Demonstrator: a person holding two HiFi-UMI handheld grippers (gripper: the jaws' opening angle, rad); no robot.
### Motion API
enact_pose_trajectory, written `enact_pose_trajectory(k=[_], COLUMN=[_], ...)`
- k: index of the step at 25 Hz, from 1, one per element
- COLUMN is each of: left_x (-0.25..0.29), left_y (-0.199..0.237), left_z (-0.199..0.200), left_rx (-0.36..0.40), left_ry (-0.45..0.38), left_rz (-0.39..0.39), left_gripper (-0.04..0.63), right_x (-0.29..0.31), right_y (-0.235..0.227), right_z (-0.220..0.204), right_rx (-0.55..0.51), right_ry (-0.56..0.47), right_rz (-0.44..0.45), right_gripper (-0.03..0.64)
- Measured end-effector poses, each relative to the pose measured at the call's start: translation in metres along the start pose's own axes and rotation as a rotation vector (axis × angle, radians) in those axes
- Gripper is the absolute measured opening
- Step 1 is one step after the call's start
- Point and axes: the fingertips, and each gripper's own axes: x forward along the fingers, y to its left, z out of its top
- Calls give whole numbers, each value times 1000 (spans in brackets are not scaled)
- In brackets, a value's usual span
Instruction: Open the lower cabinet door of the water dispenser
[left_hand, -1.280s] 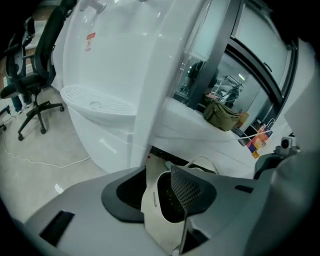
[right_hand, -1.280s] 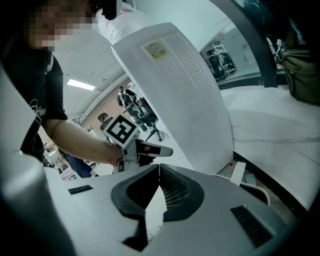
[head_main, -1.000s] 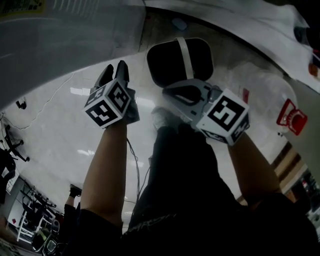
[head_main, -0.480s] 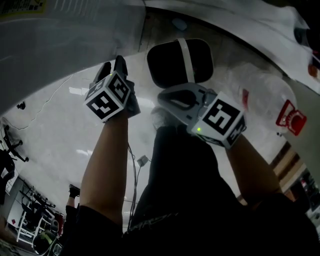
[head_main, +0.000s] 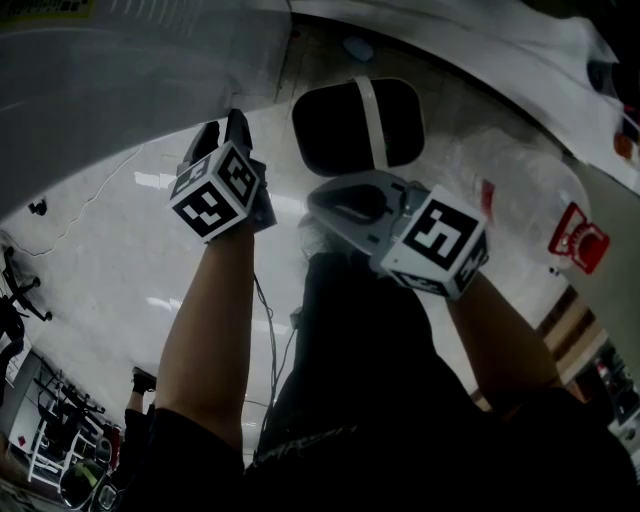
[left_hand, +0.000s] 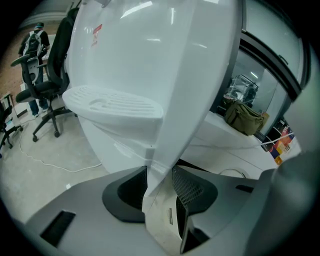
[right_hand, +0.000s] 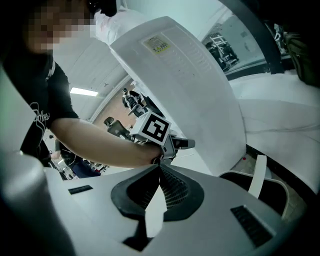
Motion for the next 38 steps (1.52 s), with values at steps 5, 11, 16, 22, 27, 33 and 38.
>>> enact_pose_trajectory(k=[5,11,16,22,27,33,38], left_x=[0,-1,-1,-1,-2,-3,-2], left_y=[-3,-5,-4,-6,-7,-4,-4], left_z=[-1,-1,1,2,4,3,2], left_rx=[3,-18,-14,-18,-32,-26,-20], left_ry=[-11,-7,-8,-2,-18,-15,-19], left_rz=[7,17,10,-19,-26,-29,-40], left_gripper=[130,117,115,112,112,114,114], right_x=[-4,-13,-19,-26,-31,-28,-25], right_y=[-2,-3,-7,-4,-6,2,5], right_z=[-8,-6,-8,-16,-20,-22,-21], right_rx=[-3,-3,-48,-60,-67,-79,-84], right_ry=[17,15,39,55,68,70,69], right_rz=[-4,8,9,34,37,63,68], right_gripper=[15,15,15,15,15,15,15])
